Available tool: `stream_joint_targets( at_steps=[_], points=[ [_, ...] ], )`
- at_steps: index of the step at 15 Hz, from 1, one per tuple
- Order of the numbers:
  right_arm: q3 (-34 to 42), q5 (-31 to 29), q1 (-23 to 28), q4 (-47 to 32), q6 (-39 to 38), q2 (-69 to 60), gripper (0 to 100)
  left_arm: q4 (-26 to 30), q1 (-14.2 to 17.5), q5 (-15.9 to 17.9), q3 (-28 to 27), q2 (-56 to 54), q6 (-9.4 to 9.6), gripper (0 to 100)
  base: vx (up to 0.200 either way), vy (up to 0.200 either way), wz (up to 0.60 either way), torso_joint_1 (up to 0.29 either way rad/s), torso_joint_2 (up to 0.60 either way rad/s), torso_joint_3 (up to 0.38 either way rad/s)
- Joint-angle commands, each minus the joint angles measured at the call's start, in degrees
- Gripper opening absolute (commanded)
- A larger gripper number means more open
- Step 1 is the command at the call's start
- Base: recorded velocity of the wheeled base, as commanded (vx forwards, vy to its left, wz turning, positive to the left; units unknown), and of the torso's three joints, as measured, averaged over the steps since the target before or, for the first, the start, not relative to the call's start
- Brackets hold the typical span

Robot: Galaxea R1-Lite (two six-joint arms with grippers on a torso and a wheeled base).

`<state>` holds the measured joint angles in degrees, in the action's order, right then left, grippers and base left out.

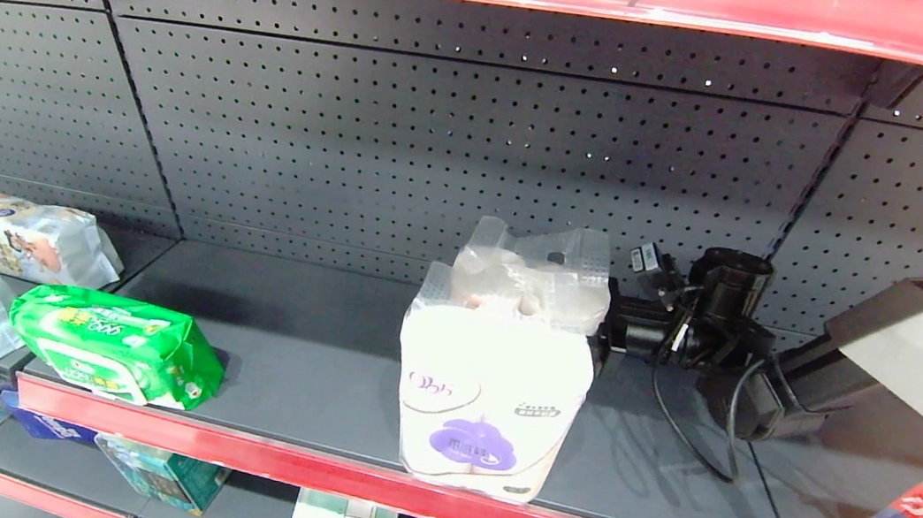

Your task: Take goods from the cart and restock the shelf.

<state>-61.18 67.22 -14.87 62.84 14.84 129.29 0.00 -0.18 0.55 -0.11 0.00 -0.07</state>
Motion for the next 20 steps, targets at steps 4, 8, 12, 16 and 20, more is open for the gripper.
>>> stream_joint_targets(
  at_steps=[4, 8, 12, 16, 20],
  points=[
    [-0.25, -2.97, 0.02, 0.0, -0.95, 0.08, 0, 0.0, 0.01, -0.02, 0.02, 0.0, -0.01, 100, 0.0, 0.0, 0.0, 0.0, 0.0, 0.0],
    [0.28, -2.8, -0.07, 0.0, -0.95, -0.01, 0, 0.0, 0.01, -0.02, 0.02, 0.0, -0.01, 100, 0.0, 0.0, 0.0, 0.0, 0.0, 0.0],
    [0.45, -3.15, 0.02, 0.0, -0.69, -0.36, 0, 0.0, 0.01, -0.02, 0.02, 0.0, -0.01, 100, 0.0, 0.0, 0.0, 0.0, 0.0, 0.0],
    [0.01, -2.71, -0.16, -0.09, -2.88, -0.36, 0, 0.0, 0.01, 0.07, 0.02, 0.0, -0.01, 100, 0.0, 0.0, 0.0, 0.0, 0.0, 0.0],
    [0.1, 0.19, 0.9, -0.09, -2.97, -0.45, 0, 0.0, 0.01, -0.02, 0.02, 0.0, -0.01, 100, 0.0, 0.0, 0.0, 0.0, 0.0, 0.0]
  ],
)
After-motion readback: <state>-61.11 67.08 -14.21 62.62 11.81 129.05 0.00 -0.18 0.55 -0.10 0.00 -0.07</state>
